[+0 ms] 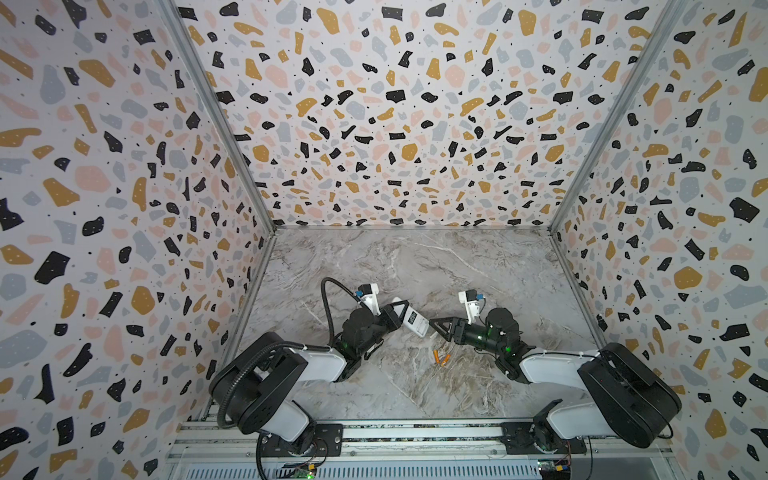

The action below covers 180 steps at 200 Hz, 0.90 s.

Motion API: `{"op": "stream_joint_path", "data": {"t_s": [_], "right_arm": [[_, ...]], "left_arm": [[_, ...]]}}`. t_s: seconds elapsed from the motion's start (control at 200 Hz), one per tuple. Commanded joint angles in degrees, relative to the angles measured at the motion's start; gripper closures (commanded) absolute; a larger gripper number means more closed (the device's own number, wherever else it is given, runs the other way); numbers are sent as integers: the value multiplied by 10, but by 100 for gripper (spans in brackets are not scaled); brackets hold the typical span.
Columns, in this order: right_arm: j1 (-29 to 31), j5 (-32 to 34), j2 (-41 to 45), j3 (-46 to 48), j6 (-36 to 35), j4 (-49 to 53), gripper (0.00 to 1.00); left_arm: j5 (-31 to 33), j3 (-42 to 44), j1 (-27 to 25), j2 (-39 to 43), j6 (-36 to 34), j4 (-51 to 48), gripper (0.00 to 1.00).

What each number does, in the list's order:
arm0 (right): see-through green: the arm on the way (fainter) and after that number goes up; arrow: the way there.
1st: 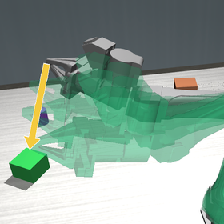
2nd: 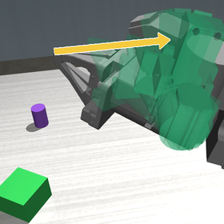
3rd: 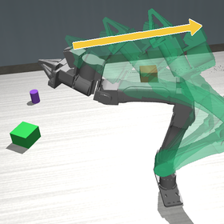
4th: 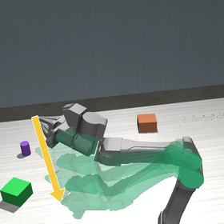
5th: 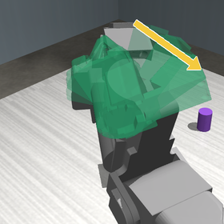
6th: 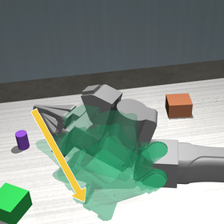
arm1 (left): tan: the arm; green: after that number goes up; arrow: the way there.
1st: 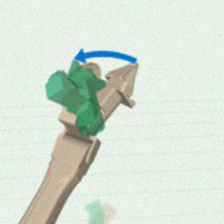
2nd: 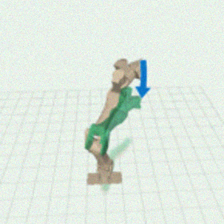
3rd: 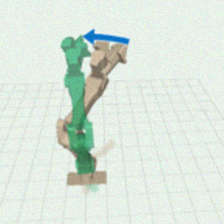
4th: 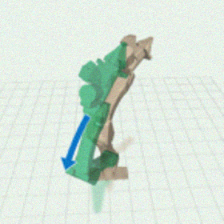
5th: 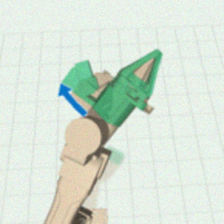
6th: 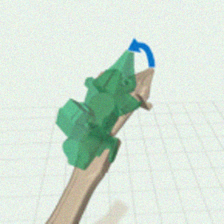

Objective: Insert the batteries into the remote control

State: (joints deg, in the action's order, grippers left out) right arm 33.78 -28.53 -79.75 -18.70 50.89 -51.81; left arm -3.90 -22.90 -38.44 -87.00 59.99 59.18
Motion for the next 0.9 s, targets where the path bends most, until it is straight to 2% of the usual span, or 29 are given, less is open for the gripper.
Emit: {"op": "stream_joint_path", "data": {"t_s": [0.0, 0.26, 0.33, 0.455, 0.601, 0.741, 0.896], "right_arm": [[-5, 10, 8, 3, -23, 17, 32], [-5, 49, 35, -15, -79, 112, 32], [7, 78, 62, -36, -113, 188, 31], [58, 169, 108, -98, -181, 357, 31], [121, 260, 131, -146, -204, 504, 34], [159, 301, 116, -186, -202, 595, 41], [181, 321, 46, -246, -213, 669, 47]], "left_arm": [[9, -19, -3, -8, -33, 29, 100], [14, -26, -3, -11, -49, 9, 100], [18, -27, -1, 6, -59, -14, 100], [-1, -22, 11, 41, -69, -44, 100], [-38, -13, 23, 82, -82, -97, 100], [-51, 8, 33, 129, -89, -147, 100], [-68, 40, 59, 179, -89, -166, 100]]}}
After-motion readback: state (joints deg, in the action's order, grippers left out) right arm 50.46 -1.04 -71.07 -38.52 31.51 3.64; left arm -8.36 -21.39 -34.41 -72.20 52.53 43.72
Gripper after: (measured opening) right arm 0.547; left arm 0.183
